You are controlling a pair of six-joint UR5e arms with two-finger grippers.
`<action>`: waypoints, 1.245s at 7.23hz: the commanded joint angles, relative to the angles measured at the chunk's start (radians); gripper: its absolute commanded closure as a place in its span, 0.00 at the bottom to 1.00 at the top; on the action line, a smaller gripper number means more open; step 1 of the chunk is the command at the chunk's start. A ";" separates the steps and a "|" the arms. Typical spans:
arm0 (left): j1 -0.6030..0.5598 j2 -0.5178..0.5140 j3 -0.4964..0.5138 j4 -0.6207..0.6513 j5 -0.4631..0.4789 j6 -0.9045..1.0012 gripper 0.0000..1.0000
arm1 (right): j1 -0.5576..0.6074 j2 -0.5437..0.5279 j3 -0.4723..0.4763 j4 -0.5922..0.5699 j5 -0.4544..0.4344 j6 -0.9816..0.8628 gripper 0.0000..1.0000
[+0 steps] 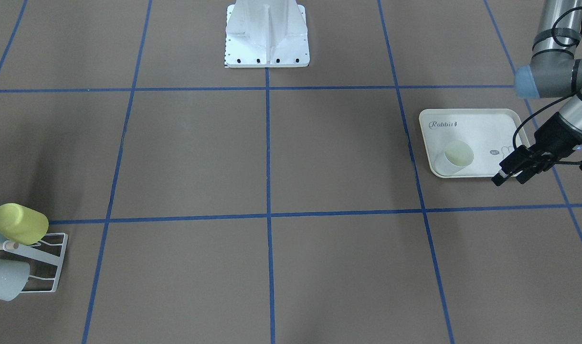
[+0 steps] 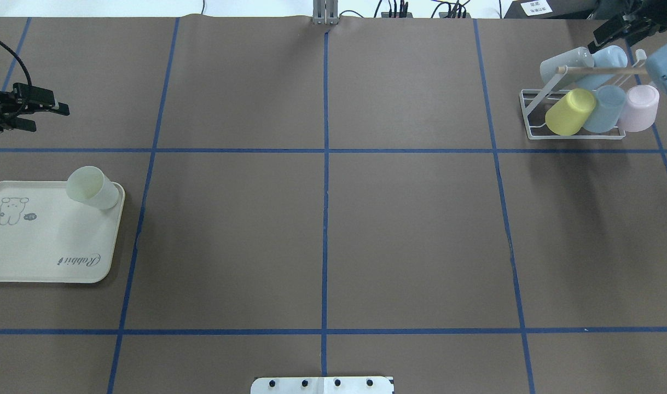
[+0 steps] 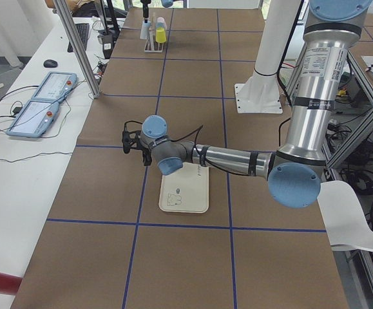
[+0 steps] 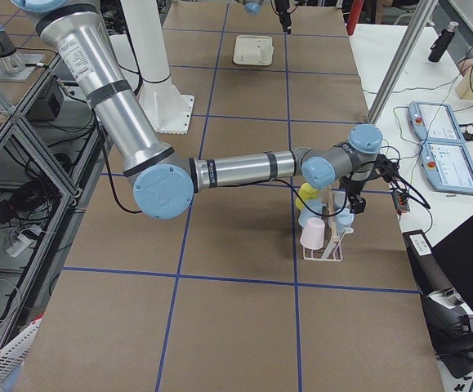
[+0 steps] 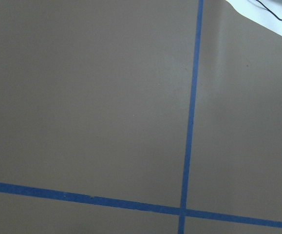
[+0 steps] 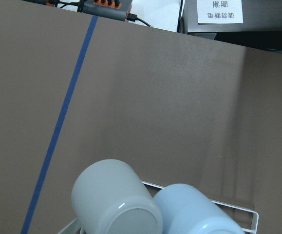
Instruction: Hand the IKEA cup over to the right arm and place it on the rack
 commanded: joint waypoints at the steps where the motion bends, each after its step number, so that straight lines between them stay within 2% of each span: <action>1: 0.051 0.001 -0.020 0.144 0.026 0.049 0.00 | 0.002 0.006 0.009 -0.002 0.025 0.012 0.02; 3: 0.053 -0.004 -0.059 0.335 0.019 0.231 0.00 | 0.003 0.006 0.012 -0.002 0.043 0.013 0.02; 4: 0.048 -0.005 -0.152 0.502 0.014 0.291 0.00 | 0.003 0.006 0.012 -0.002 0.055 0.018 0.02; 5: 0.047 0.005 -0.222 0.613 0.019 0.340 0.00 | 0.003 0.005 0.012 0.000 0.059 0.032 0.02; 9: 0.163 0.007 -0.179 0.616 0.026 0.333 0.00 | 0.002 -0.003 0.012 0.001 0.062 0.033 0.02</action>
